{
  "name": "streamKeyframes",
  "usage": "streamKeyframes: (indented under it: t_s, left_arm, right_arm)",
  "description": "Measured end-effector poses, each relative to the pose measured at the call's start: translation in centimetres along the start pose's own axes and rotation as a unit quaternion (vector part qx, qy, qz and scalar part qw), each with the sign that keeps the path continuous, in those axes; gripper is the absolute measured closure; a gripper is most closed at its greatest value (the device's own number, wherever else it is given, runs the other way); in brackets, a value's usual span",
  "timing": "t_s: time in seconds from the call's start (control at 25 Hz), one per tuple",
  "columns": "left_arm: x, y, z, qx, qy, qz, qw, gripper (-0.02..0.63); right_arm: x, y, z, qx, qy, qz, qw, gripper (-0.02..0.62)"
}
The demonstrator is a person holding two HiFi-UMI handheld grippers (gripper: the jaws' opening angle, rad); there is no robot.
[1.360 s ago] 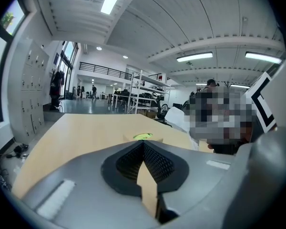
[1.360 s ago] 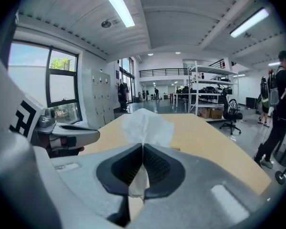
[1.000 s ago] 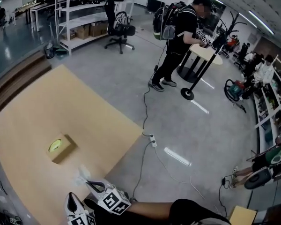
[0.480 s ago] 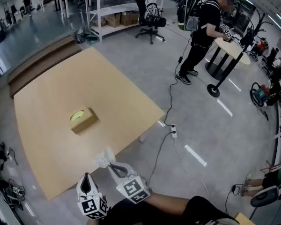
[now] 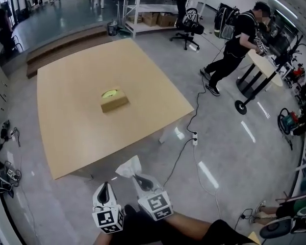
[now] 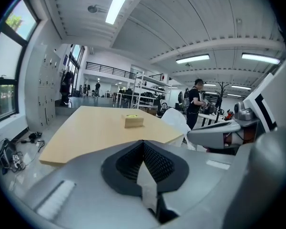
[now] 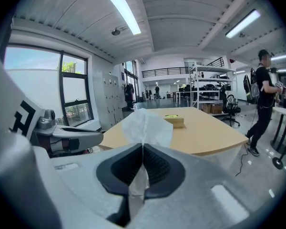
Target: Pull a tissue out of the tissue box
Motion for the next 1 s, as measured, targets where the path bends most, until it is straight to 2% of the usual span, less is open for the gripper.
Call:
streamKeyframes:
  t_s: [0.24,0.52,1.0]
  left_arm:
    - [3.2,-1.0,0.3,0.001,-0.012,0.002,0.9999,0.588]
    - [5.6,-4.0,-0.2,-0.003,-0.038,-0.025,0.9990,0.588]
    - [10.4,-14.8,3.0,0.008,-0.048,-0.064,0.9968,0.588]
  right_arm:
    - [3.7,0.8,0.7,0.007,-0.002,0.015,1.000,0.594]
    - [7.1,0.7,0.4,0.023,-0.026,-0.017,0.999,0.594]
    - [17.5,-4.4,3.9,0.018,-0.042,-0.049,0.998,0.594]
Point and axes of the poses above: the fingertips, and each gripper's own axes: x backward along the fingers, y to its left, z out of its underside, the point moved 9 cm from there along x, backward along the fingers, and after that the axes turned 6 degrees about -x, right-handed, at the moved point
